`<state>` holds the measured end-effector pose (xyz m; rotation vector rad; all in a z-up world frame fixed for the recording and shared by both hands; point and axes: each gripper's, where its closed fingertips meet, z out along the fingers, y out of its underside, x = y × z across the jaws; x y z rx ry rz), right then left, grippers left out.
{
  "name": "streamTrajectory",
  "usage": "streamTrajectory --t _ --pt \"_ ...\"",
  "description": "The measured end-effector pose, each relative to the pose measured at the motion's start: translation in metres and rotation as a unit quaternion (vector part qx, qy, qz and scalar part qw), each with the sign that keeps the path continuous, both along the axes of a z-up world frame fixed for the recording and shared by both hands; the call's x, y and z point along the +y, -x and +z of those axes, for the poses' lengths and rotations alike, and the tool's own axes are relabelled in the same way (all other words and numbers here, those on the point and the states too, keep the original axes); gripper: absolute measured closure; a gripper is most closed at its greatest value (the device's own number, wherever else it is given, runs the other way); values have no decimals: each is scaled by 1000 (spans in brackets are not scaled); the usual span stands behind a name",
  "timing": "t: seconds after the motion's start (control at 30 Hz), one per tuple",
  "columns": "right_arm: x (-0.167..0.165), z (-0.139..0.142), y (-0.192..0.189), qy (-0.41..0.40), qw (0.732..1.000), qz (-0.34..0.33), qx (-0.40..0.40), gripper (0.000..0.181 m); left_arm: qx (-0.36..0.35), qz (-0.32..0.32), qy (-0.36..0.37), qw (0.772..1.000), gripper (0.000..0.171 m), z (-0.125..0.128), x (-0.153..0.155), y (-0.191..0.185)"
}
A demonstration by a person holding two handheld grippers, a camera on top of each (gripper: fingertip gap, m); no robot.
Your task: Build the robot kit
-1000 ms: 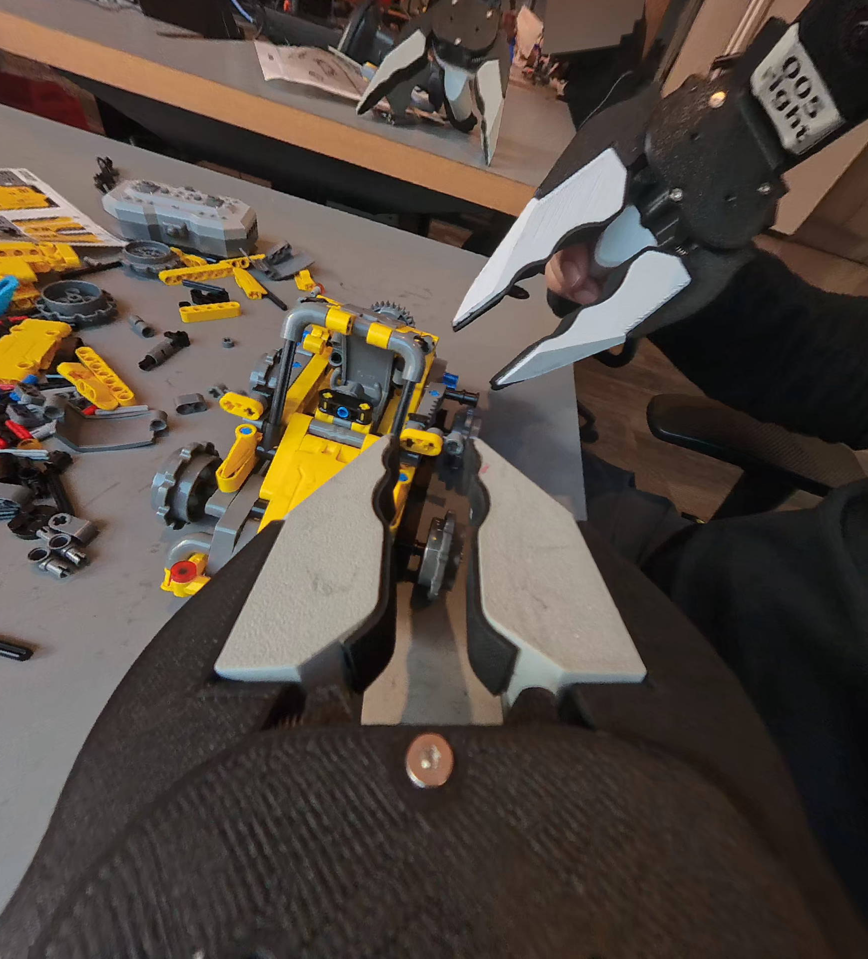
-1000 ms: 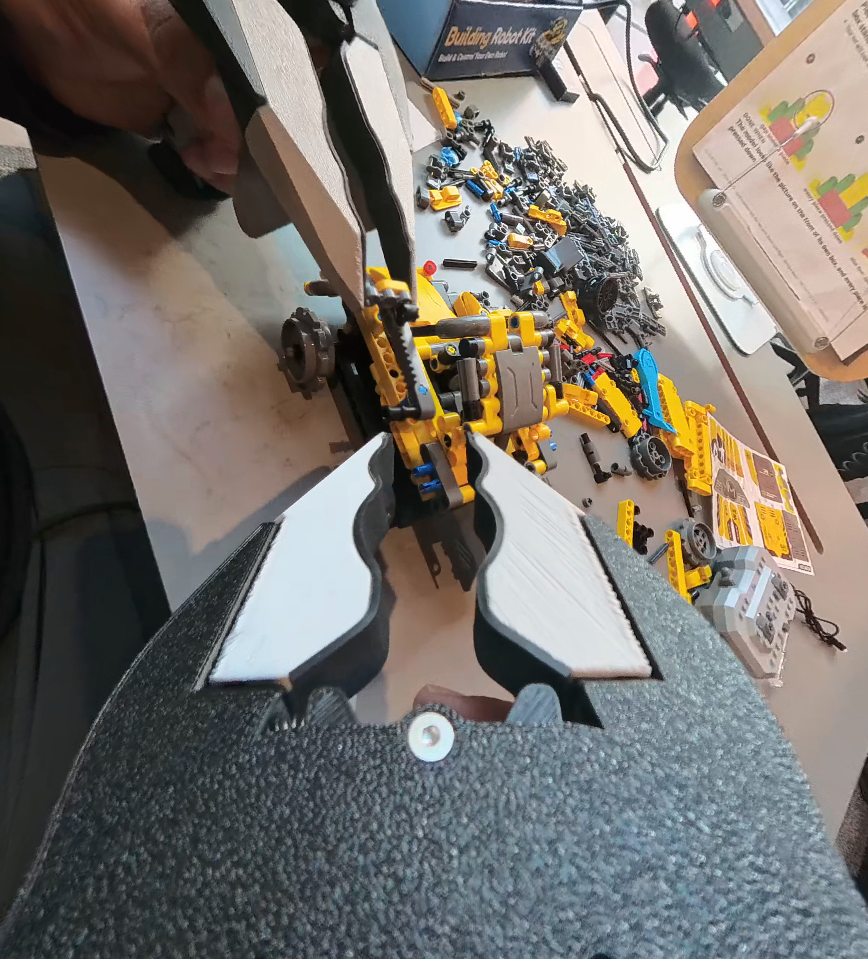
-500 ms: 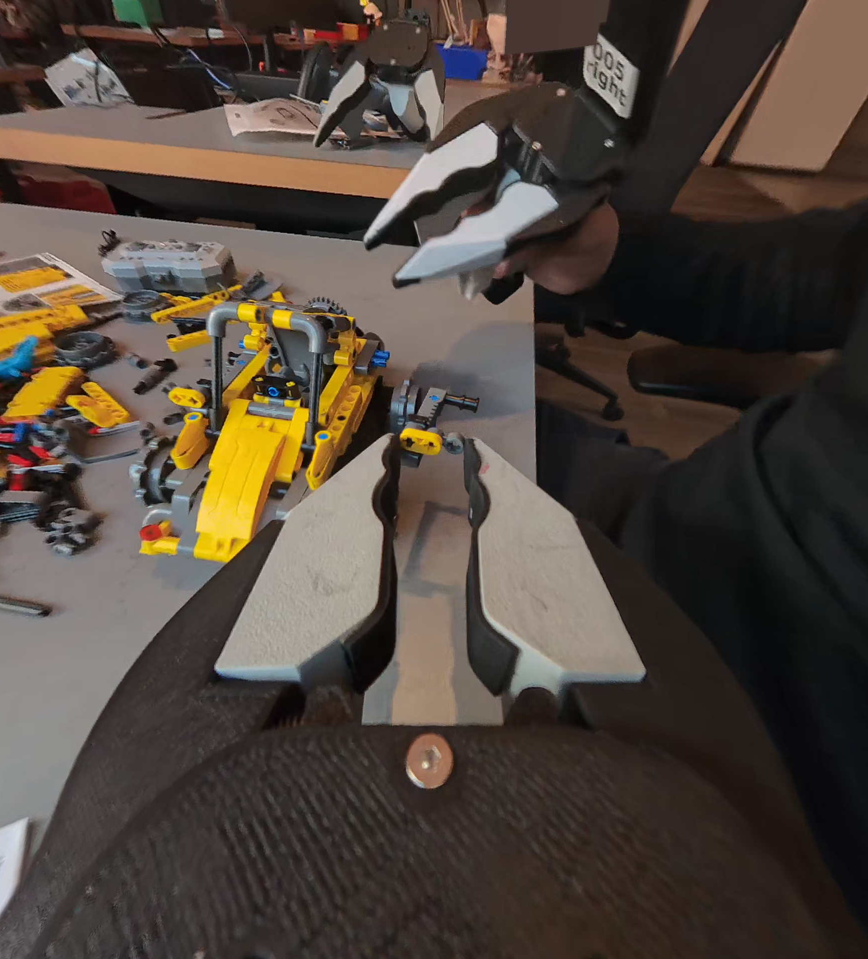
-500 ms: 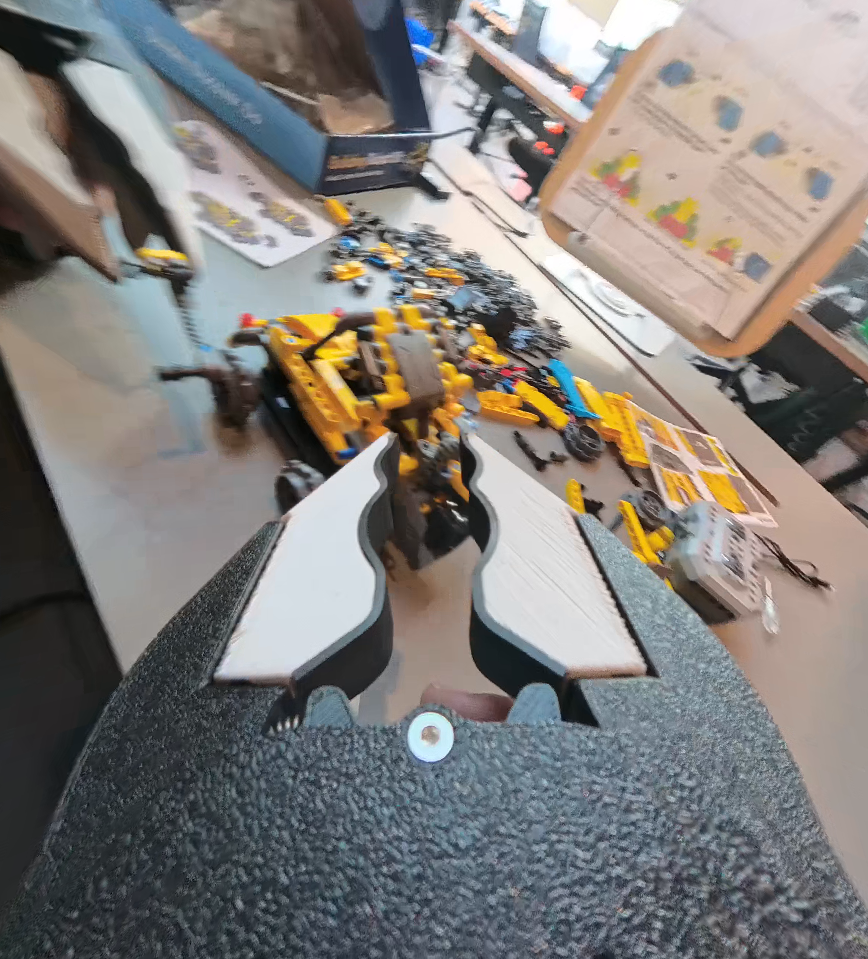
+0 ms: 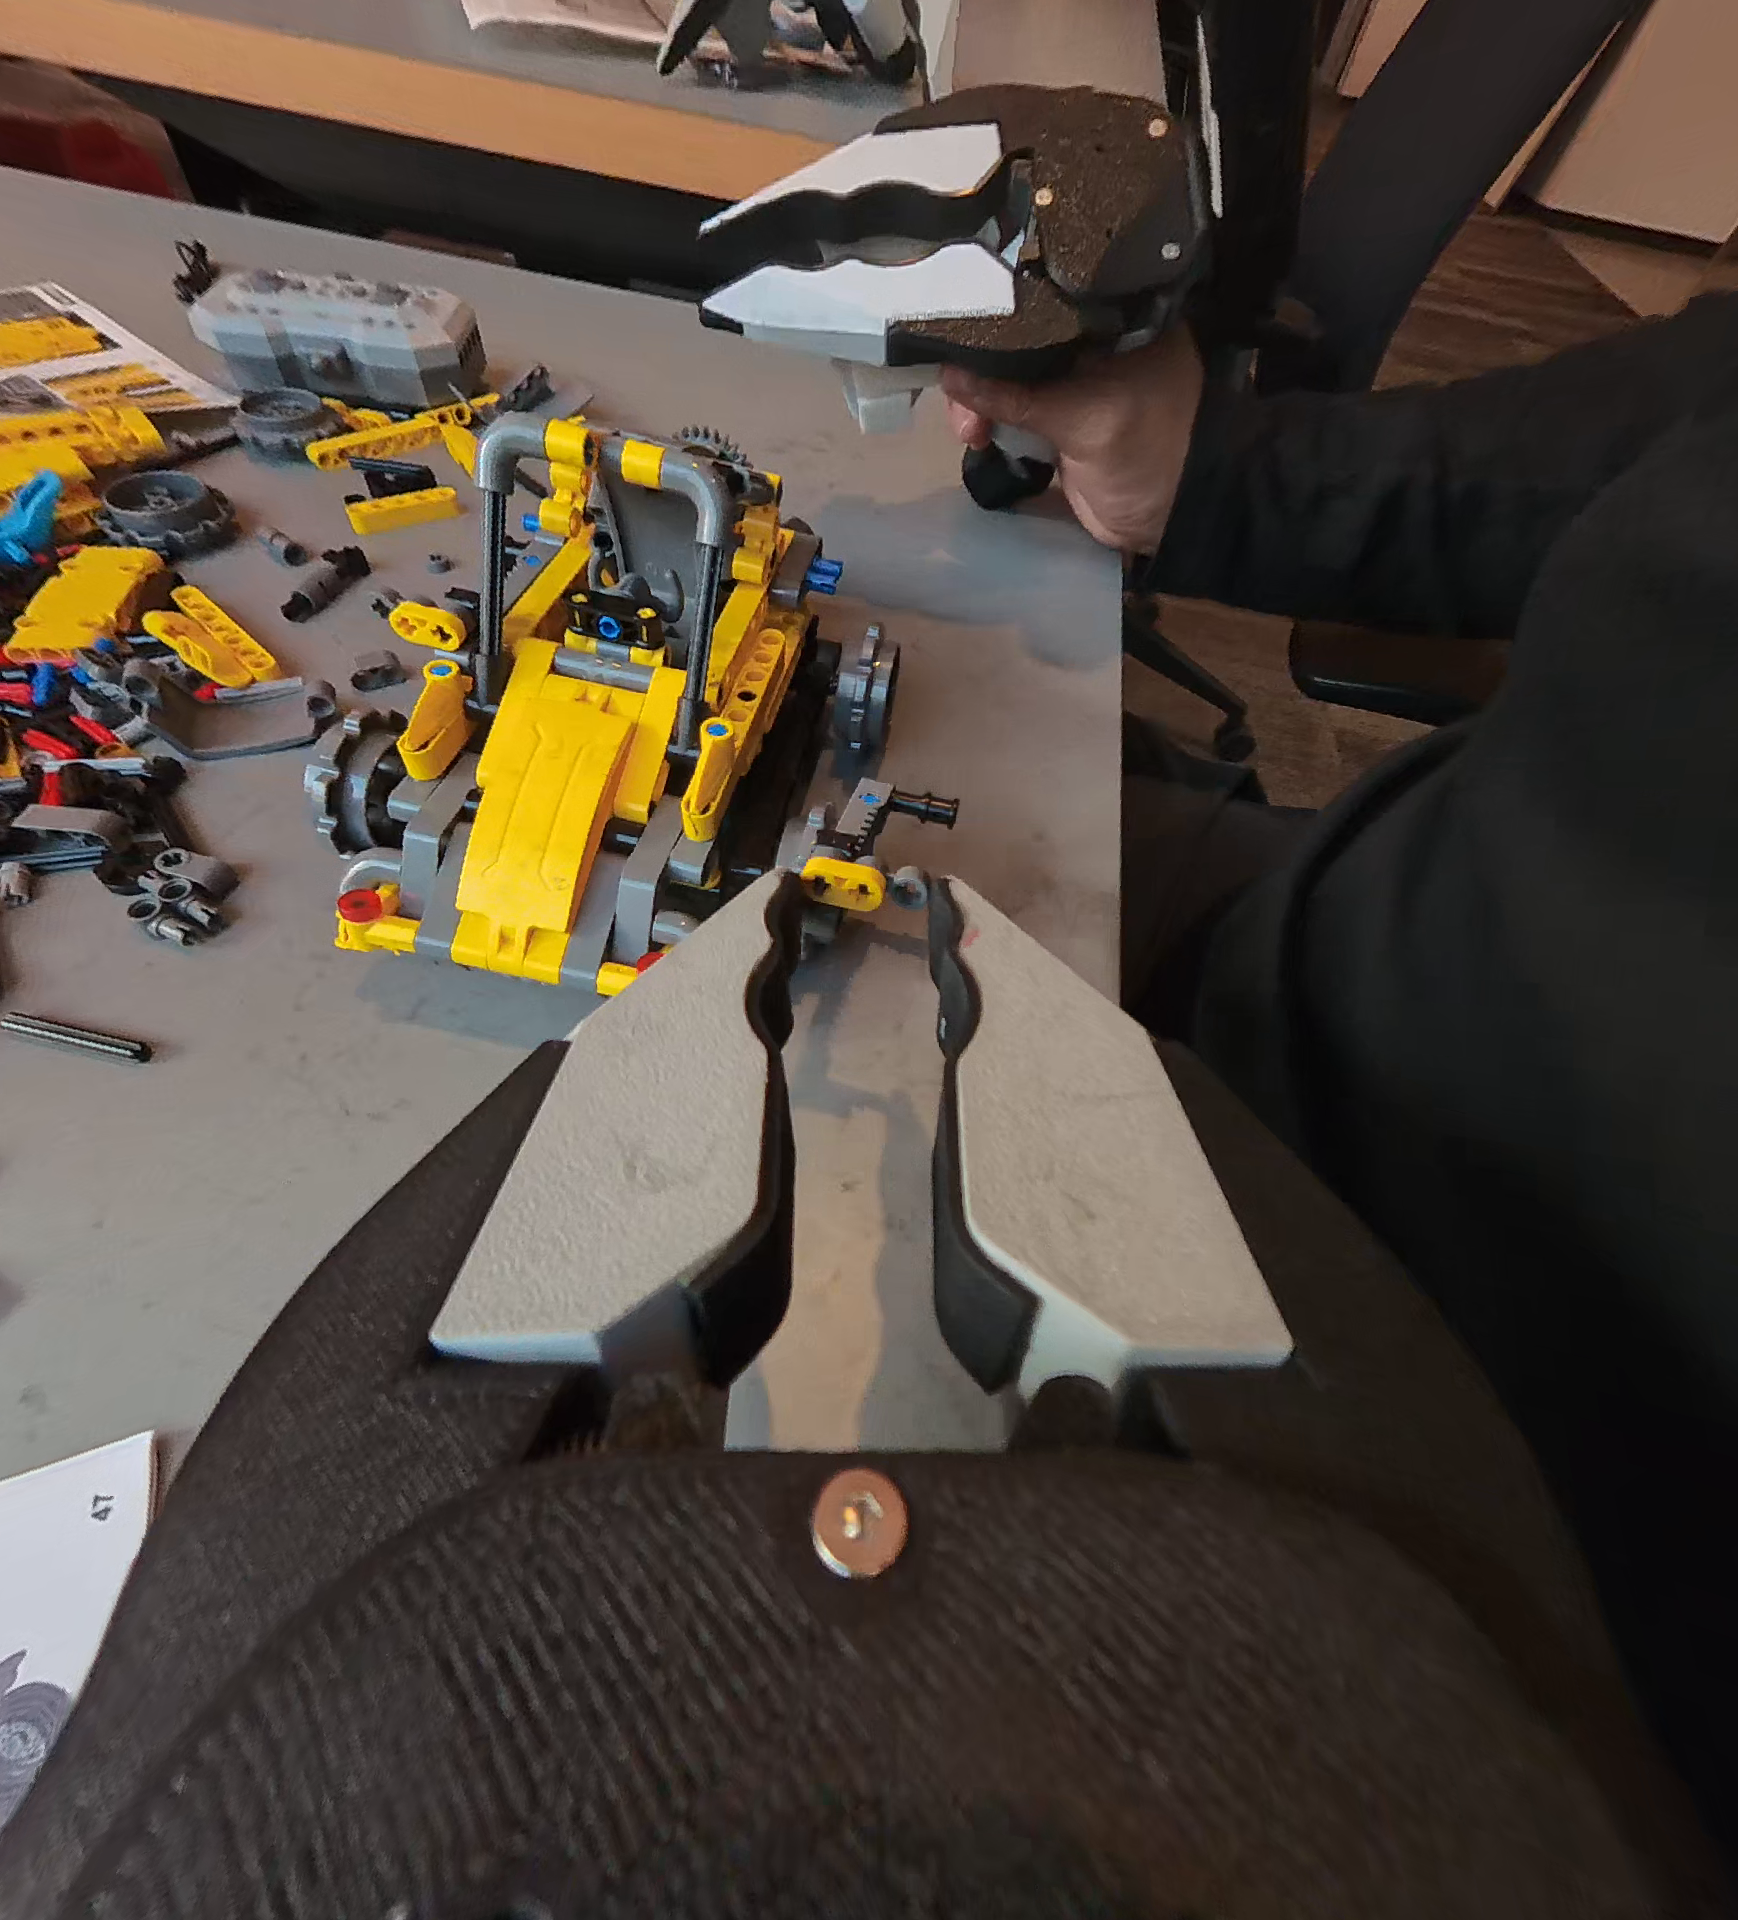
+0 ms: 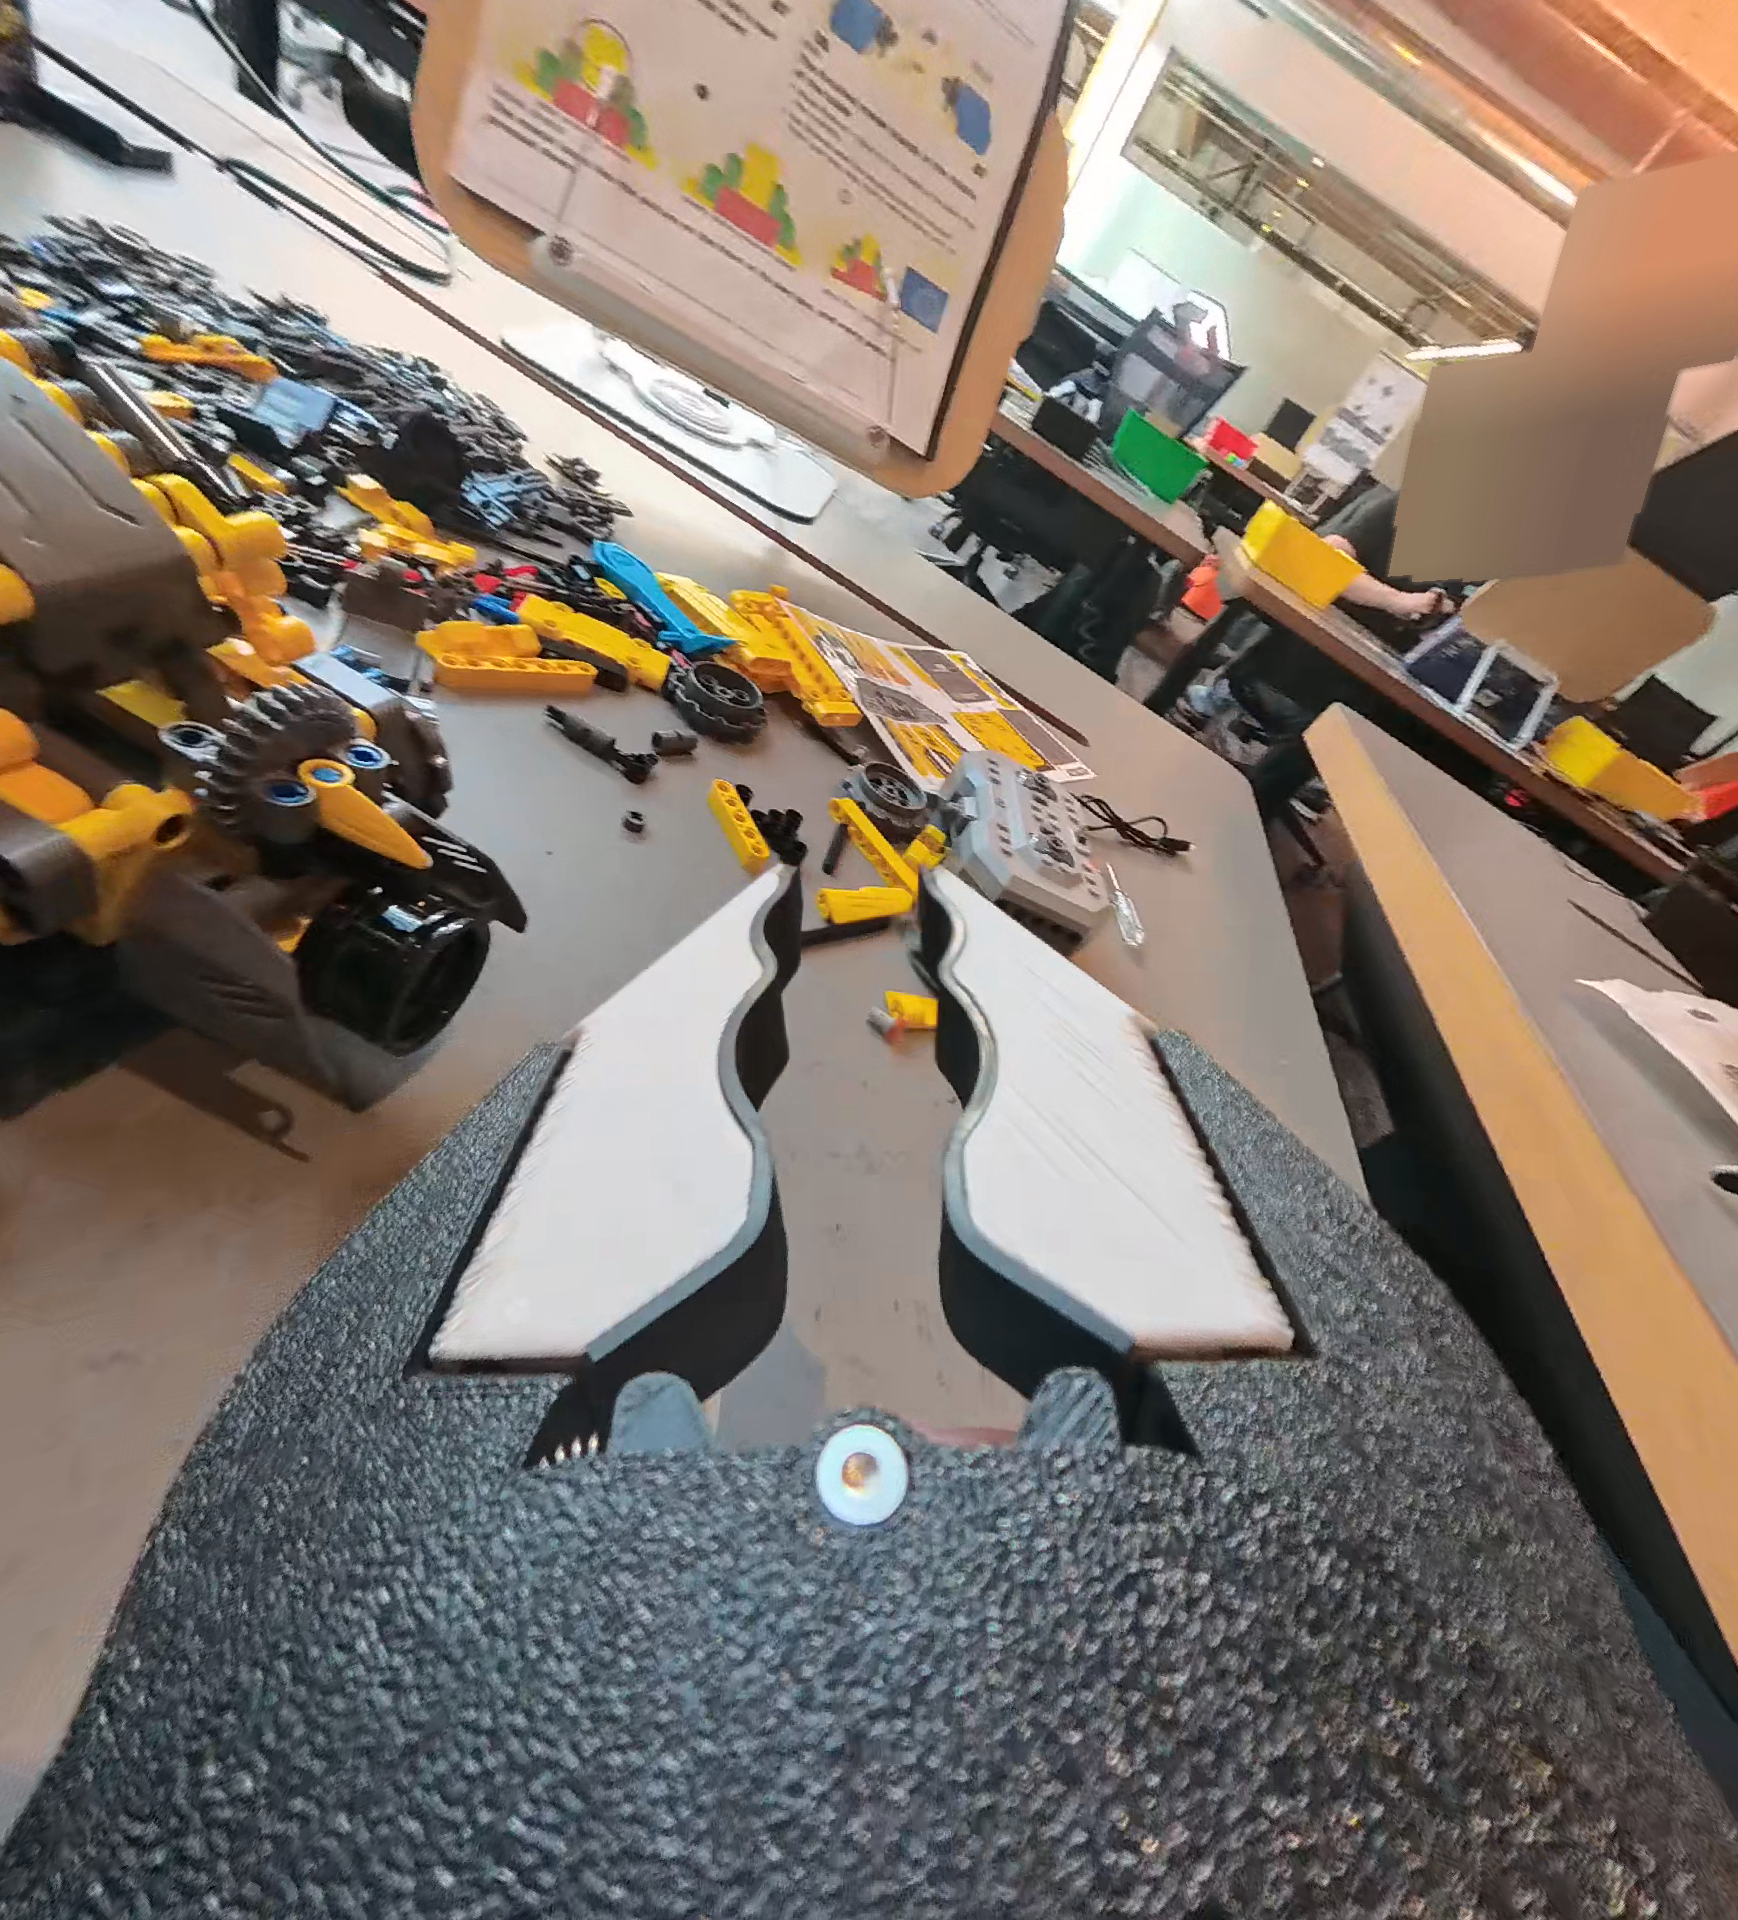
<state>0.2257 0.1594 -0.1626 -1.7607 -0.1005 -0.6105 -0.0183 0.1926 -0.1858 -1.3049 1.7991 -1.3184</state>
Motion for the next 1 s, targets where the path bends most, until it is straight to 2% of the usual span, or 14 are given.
streamTrajectory --t 0.3,0.6,0.73,1.0 --pt "6 -15 -3 52 998 -30 -35 169 -10 -3 12 1000 150 4 2 3" --pt "7 -19 -2 66 996 -35 -51 171 -30 -14 33 999 150 11 2 7" --pt "7 -21 0 74 995 -31 -56 181 -38 -17 34 999 150 14 1 8" --pt "7 -22 -1 76 995 -36 -58 181 -44 -21 45 998 150 17 2 10"
